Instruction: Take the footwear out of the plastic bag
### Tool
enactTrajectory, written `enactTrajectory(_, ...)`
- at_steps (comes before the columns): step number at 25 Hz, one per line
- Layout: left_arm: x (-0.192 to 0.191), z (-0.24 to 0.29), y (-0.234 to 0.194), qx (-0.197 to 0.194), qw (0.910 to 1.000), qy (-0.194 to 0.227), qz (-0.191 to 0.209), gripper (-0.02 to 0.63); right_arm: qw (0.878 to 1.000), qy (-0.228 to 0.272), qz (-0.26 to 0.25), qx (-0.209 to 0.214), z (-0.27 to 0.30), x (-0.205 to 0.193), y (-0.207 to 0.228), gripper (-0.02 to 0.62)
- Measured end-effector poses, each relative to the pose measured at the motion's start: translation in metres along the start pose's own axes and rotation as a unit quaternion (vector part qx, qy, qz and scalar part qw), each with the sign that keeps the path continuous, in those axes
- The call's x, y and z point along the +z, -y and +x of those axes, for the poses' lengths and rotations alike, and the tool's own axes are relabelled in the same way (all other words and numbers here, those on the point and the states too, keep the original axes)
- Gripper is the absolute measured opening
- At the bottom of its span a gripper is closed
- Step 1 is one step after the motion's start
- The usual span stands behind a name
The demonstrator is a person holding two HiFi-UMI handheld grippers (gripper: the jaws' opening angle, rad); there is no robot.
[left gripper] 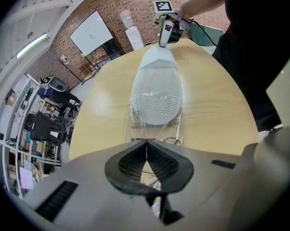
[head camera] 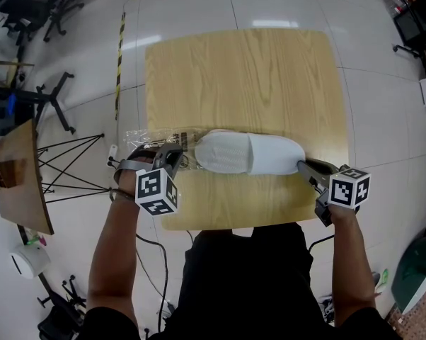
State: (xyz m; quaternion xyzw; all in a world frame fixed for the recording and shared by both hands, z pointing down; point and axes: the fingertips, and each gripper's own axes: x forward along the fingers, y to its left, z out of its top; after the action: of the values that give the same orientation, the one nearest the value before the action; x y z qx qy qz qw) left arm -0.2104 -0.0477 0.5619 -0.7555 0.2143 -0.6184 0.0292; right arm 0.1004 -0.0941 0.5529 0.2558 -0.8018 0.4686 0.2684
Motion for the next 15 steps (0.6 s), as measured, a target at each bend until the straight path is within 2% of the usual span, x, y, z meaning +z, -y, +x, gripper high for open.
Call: enactTrajectory(15,-0.042,0.0,-0.044,0.046,0.9977,-0.049,-0.009,0.009,1.0,-0.001,-0.004,-0.011,0.003,0.003,0.004,0.058)
